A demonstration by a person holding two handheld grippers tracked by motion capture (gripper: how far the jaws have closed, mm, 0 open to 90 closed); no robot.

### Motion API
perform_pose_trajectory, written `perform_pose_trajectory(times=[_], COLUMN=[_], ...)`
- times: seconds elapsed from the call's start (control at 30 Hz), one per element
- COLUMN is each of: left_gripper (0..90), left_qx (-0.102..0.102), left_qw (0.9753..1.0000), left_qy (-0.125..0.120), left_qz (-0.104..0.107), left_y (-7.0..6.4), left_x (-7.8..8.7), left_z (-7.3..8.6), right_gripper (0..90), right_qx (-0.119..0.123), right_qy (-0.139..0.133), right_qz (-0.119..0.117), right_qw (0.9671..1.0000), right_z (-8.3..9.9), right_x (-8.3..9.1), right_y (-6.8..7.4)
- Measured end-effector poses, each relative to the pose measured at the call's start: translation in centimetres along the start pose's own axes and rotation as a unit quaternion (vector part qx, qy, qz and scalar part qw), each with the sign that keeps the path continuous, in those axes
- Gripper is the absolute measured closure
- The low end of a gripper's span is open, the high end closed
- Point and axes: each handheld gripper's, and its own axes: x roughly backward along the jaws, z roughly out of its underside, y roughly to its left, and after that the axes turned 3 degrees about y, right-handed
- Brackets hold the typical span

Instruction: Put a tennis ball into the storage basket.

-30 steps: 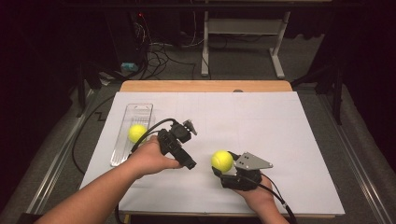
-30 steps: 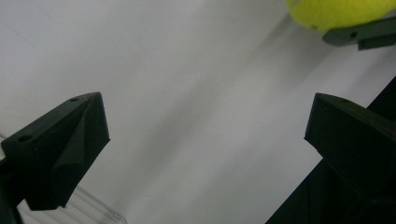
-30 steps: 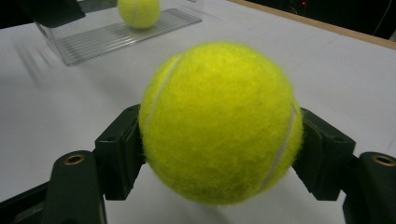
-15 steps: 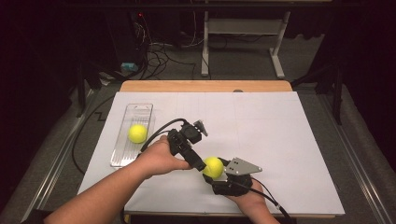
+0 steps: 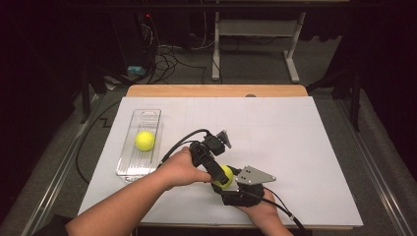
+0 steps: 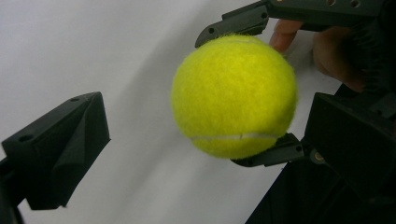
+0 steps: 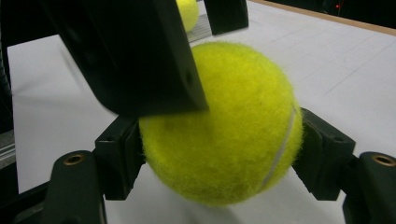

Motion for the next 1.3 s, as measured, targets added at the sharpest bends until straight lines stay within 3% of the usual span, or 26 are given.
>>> perform_pose_trajectory(times=[0.17,0.23,0.47,0.83,0.9,1.0,1.1,1.3], left_gripper=[3.4,6.3,22.9,26.5,26.6,26.6,26.6,26.5], left_qx=[0.002,0.001,-0.004,-0.006,-0.005,-0.004,-0.001,0.004], left_qw=[0.9999,0.9998,0.9992,0.9997,0.9997,0.9998,0.9999,1.0000], left_qy=[0.010,0.013,0.006,0.004,0.002,0.002,0.000,0.001], left_qz=[0.010,0.014,0.038,0.024,0.022,0.018,0.016,0.009], left_y=[0.0,0.0,-0.1,-0.4,-0.5,-0.4,-0.2,0.3], left_x=[-1.1,-1.4,-1.4,-1.3,-1.3,-1.2,-1.1,-0.9], left_z=[-0.5,-0.6,-0.6,-0.6,-0.6,-0.6,-0.5,-0.4], right_gripper=[27.5,27.5,27.5,26.2,22.8,11.9,0.0,0.0], right_qx=[-0.007,0.003,0.001,-0.001,-0.001,-0.007,-0.006,0.000], right_qy=[-0.003,-0.008,-0.007,-0.011,-0.013,-0.010,-0.007,-0.009], right_qz=[0.001,-0.001,0.003,0.008,0.012,0.007,0.018,0.016], right_qw=[1.0000,1.0000,1.0000,0.9999,0.9998,0.9999,0.9998,0.9998], right_z=[0.0,-0.1,-0.1,0.0,0.0,0.0,0.1,0.2], right_x=[0.1,0.1,0.1,0.0,0.0,-0.2,-0.3,0.0], right_y=[0.1,-0.1,-0.2,-0.2,-0.1,-0.2,-0.2,-0.4])
